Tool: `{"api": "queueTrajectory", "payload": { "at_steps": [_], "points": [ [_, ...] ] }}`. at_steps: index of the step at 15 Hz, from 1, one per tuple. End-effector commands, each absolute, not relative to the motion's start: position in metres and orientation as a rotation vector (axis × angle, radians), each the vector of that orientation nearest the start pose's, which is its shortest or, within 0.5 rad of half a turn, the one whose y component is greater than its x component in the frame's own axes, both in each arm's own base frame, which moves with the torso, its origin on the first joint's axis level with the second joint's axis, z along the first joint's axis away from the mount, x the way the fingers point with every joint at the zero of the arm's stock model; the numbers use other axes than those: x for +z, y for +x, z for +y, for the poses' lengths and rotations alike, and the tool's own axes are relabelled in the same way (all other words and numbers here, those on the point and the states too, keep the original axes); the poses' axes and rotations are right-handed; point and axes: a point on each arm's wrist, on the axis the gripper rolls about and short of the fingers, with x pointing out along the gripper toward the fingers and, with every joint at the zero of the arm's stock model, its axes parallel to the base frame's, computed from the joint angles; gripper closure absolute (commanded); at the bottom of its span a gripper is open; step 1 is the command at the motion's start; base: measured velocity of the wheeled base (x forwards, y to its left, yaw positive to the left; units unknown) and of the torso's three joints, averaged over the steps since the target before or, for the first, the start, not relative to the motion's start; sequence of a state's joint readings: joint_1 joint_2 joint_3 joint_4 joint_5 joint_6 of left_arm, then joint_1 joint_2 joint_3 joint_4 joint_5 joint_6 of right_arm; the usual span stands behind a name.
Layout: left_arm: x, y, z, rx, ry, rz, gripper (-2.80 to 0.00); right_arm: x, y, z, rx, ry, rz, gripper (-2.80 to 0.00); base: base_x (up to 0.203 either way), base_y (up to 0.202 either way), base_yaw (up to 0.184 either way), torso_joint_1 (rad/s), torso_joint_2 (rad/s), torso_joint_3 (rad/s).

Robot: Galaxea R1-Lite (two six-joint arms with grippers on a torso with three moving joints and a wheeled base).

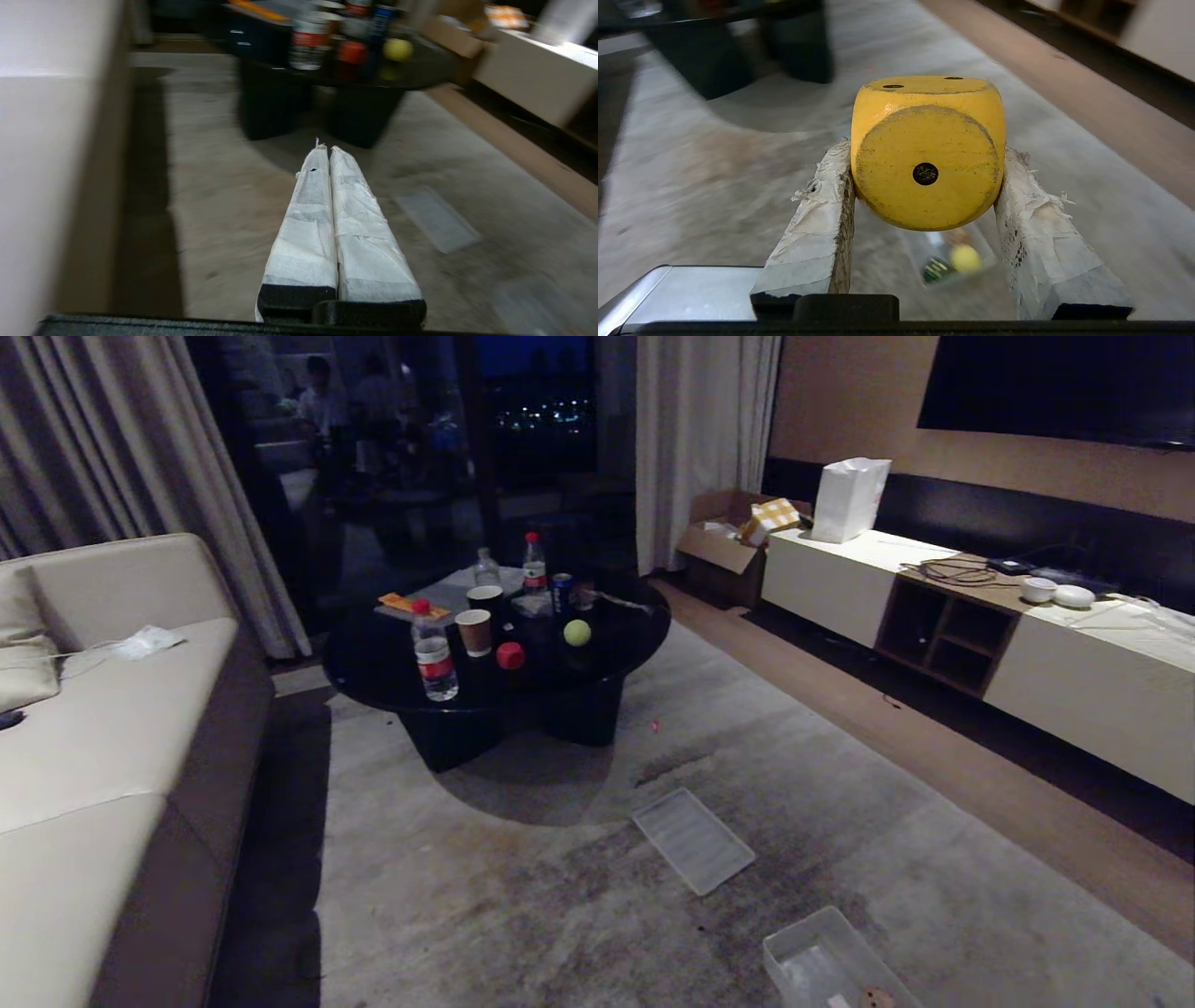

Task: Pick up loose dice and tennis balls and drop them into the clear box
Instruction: Put the toys in the box

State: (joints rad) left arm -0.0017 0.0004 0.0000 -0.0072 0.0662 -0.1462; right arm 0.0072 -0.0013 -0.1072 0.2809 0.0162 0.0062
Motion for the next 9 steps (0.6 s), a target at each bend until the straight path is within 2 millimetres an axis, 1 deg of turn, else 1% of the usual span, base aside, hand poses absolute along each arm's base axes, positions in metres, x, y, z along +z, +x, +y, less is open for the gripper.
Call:
{"api": "queueTrajectory", "payload": {
  "at_steps": [1, 9],
  "points": [
    [0.0763, -0.0228, 0.0015, 0.064, -0.148, -0.012, 0.0, 0.0759, -0.0335, 0.0001, 0.024, 0.007, 0.175, 0.0, 0.0, 0.011, -0.162, 0.002, 0.0, -0.002],
    [0.0763, -0.0227, 0.0015, 0.064, -0.149, -0.011, 0.0, 0.0759, -0.0335, 0.0001, 0.024, 0.005, 0.175, 0.0, 0.001, 0.009, -0.161, 0.004, 0.0, 0.004]
  ]
}}
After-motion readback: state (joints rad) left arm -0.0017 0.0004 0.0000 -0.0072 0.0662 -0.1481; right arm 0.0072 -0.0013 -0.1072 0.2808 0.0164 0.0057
